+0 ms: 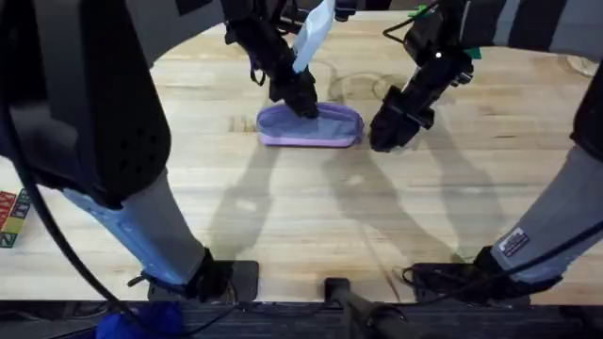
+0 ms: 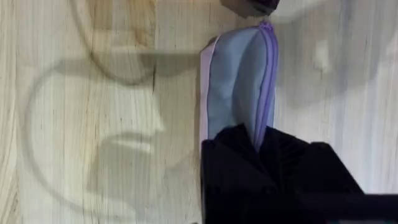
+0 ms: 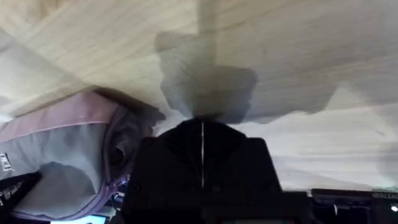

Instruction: Unzip the bag, pick up the pens from the table one at a time and place them inside, then zip the bag closed.

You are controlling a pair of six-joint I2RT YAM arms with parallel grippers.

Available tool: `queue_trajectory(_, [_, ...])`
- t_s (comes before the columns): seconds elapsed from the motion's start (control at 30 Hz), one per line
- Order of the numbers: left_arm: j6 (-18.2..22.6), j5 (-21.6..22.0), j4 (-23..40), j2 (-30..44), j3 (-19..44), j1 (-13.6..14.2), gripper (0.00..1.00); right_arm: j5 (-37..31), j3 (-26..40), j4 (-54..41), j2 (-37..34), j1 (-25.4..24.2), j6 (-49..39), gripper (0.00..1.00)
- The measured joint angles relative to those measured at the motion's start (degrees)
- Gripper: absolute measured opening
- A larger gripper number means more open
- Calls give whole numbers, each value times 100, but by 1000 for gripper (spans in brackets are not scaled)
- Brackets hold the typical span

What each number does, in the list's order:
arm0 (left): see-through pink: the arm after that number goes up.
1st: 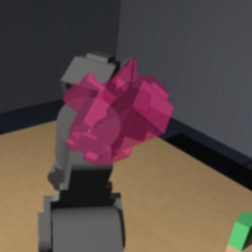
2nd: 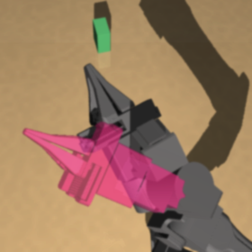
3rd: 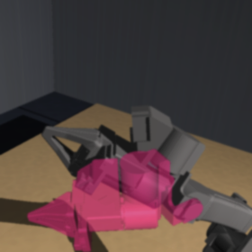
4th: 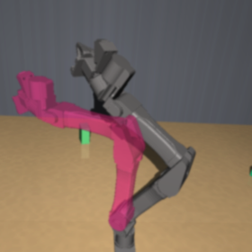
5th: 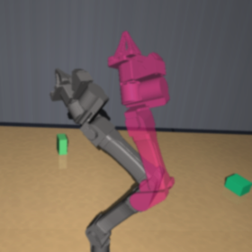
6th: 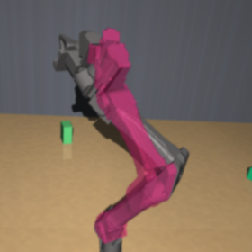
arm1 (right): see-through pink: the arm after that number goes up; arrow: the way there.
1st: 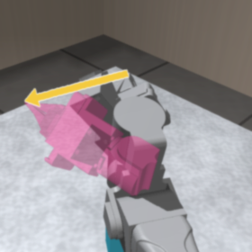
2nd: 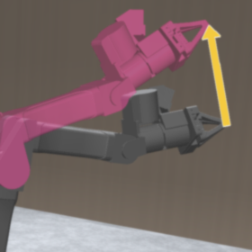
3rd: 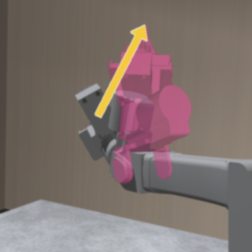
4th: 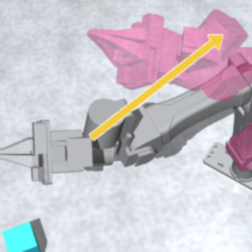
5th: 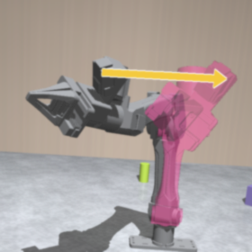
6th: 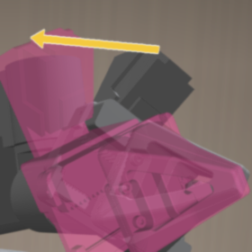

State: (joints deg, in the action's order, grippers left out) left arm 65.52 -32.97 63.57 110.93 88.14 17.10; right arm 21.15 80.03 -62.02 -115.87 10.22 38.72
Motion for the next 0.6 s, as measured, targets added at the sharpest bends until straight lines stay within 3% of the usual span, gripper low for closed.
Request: queue_trajectory(0.6, [0,-1,1,1,0,-4,42,-103,132,-57,3,-2,-79,32])
